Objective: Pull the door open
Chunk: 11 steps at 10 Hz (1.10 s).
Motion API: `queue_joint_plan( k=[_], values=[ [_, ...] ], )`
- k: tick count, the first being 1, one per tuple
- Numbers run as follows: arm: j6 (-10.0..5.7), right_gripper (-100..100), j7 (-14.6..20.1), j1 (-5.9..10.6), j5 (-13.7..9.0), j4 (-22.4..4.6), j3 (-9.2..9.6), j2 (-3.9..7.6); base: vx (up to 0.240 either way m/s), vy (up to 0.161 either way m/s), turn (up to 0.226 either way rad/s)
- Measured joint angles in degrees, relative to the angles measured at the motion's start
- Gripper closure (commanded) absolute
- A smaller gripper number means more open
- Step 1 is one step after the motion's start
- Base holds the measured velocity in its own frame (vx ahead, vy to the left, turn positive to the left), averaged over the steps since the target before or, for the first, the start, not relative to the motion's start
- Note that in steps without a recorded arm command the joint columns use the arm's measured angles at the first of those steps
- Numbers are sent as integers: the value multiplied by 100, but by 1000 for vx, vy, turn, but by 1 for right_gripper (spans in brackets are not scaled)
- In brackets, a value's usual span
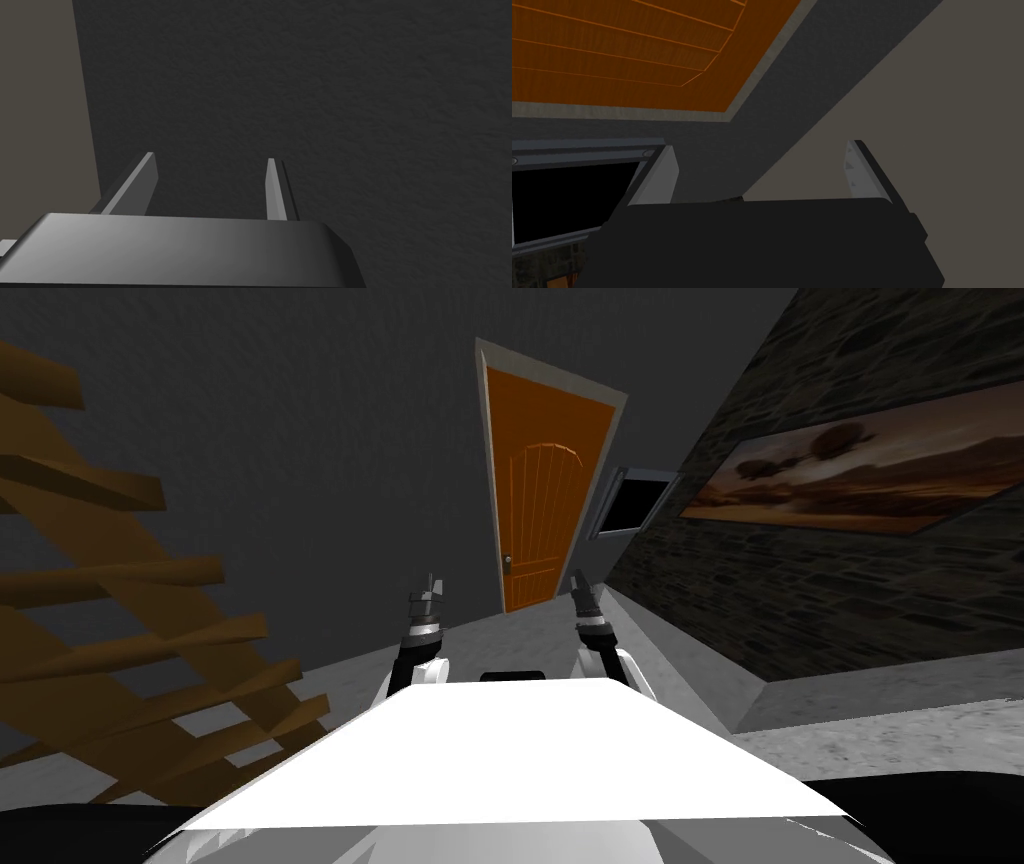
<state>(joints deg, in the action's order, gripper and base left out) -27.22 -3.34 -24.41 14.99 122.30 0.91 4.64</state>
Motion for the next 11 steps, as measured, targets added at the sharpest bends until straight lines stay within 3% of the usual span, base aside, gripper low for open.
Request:
queue_joint_plan(
  k=[11],
  values=[
    [-233,-100,-745,413,1179,-1132,-115,150,105,60,-28]
  ],
)
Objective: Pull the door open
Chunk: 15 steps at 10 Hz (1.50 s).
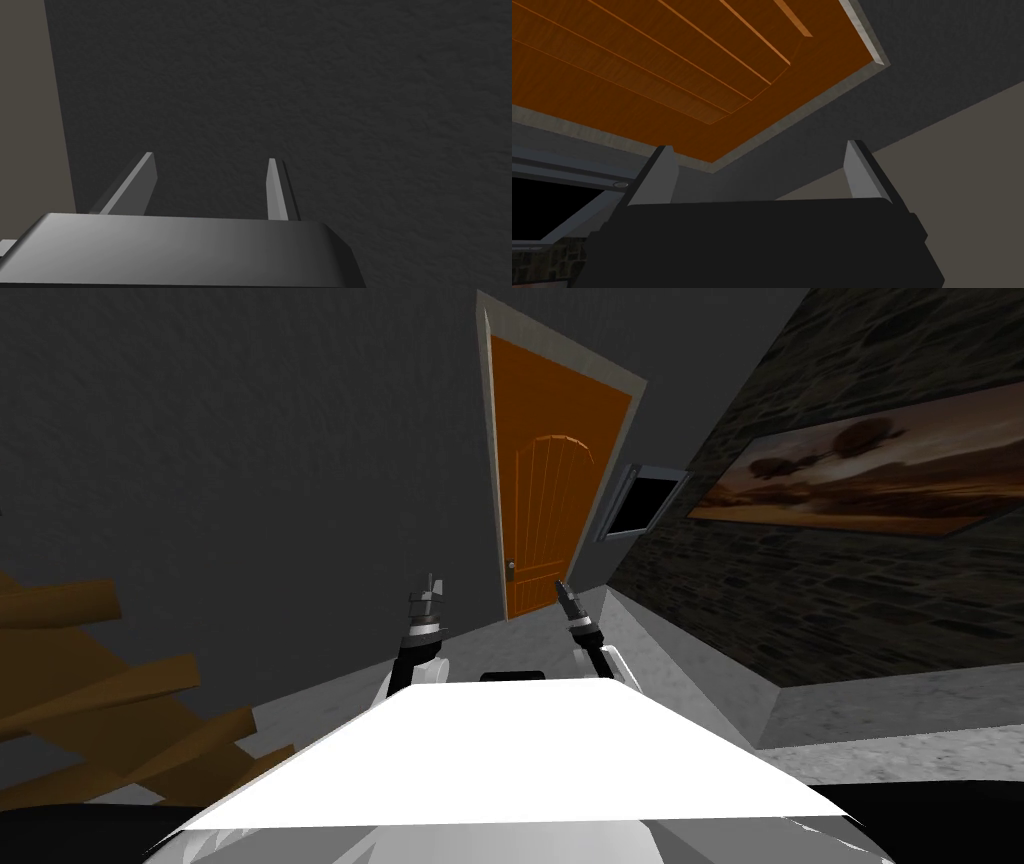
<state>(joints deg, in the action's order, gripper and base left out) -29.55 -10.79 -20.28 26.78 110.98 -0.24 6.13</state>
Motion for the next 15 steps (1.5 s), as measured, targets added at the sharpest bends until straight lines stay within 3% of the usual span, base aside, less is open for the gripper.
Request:
queue_joint_plan(
  k=[12,15],
  values=[
    [-260,-100,-729,450,1174,-1204,-158,145,95,59,-26],
    [-362,-100,-966,606,1522,-1613,-213,167,137,84,-40]
  ],
)
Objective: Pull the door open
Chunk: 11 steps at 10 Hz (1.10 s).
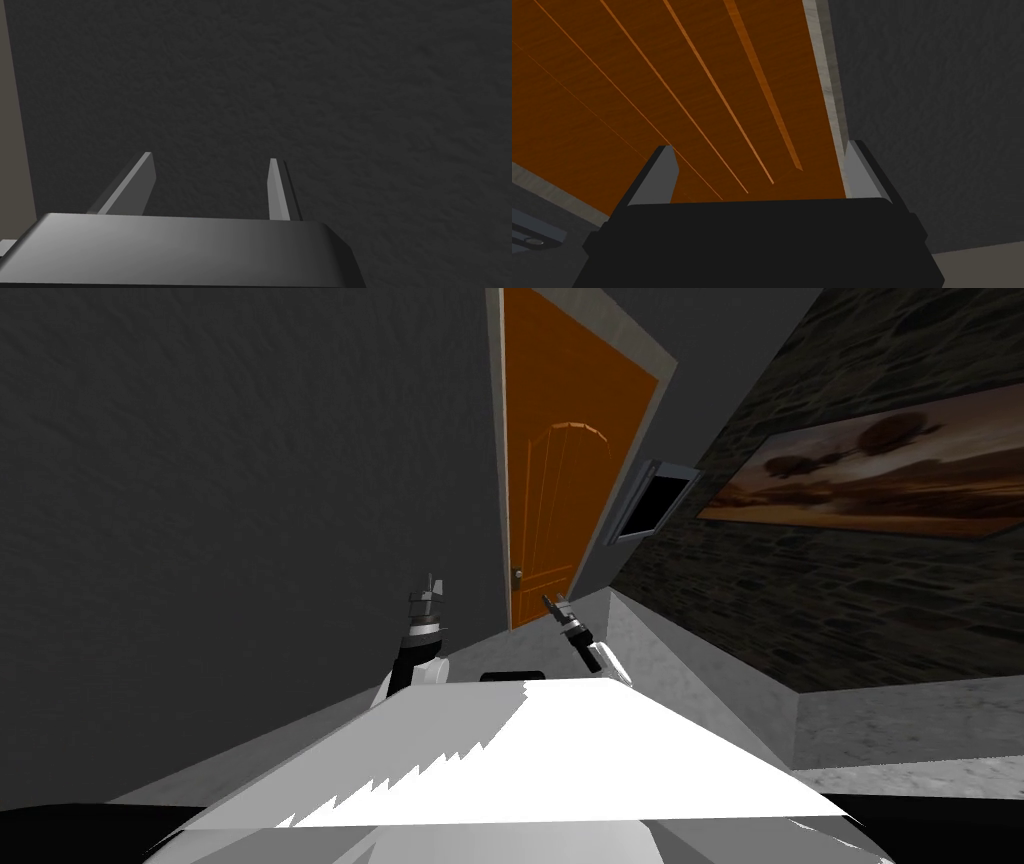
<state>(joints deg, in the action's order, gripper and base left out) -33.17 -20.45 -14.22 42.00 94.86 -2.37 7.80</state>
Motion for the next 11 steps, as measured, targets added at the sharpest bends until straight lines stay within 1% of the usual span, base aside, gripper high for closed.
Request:
queue_joint_plan(
  k=[1,2,3,4,5,7,8,9,11],
  values=[
    [-44,-100,-96,34,136,-138,-20,8,141,82,-26],
    [-58,-100,-149,77,248,-229,-34,43,149,68,-40],
    [-80,-100,-218,152,379,-382,-57,64,131,67,-24],
    [-127,-100,-307,211,476,-537,-84,61,128,75,-32],
    [-147,-100,-385,203,607,-598,-77,58,132,76,-26],
    [-193,-100,-536,276,812,-816,-98,49,162,90,-30],
    [-181,-100,-575,300,941,-861,-86,77,149,56,-23],
    [-188,-100,-605,318,1021,-924,-98,99,93,24,-10],
    [-234,-100,-696,420,1161,-1126,-132,122,129,44,-25]
  ],
)
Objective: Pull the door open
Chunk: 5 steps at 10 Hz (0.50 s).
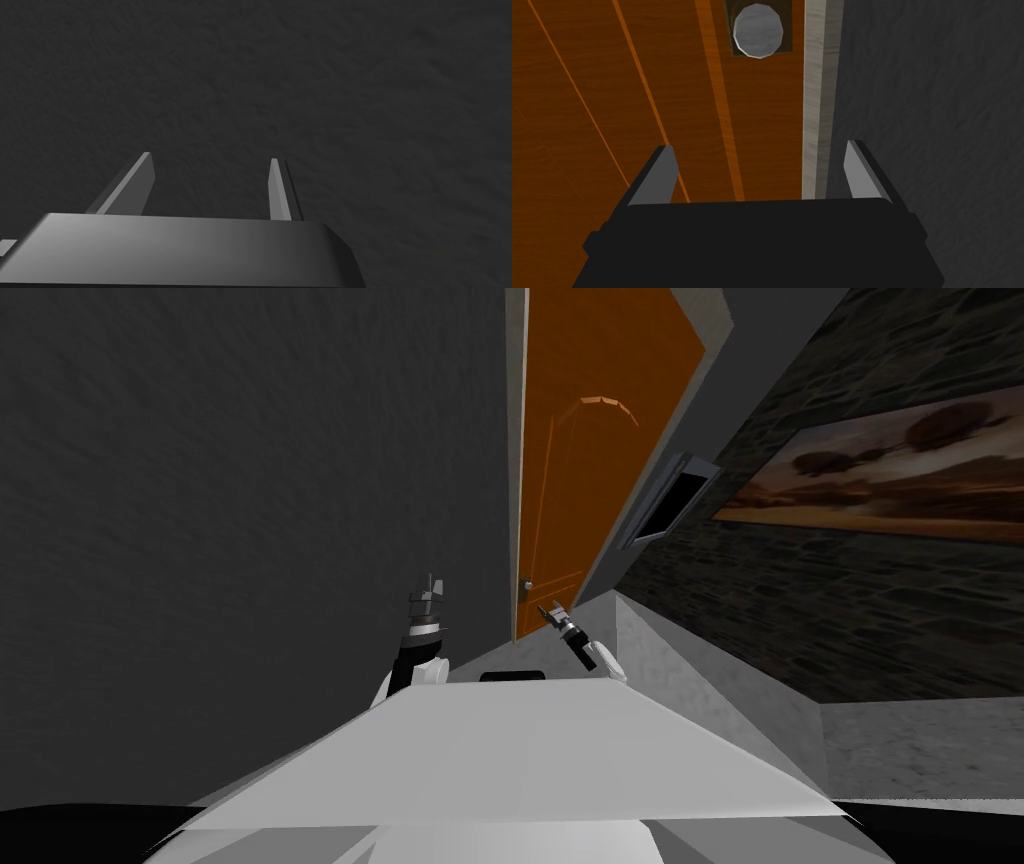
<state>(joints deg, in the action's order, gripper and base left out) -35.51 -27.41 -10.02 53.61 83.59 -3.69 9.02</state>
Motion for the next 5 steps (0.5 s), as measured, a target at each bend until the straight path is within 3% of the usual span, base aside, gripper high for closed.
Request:
queue_joint_plan(
  k=[2,5],
  values=[
    [-32,-100,-90,23,102,-104,-11,-14,57,77,57],
    [-170,-100,-125,145,-59,-411,-291,142,95,153,153]
  ],
)
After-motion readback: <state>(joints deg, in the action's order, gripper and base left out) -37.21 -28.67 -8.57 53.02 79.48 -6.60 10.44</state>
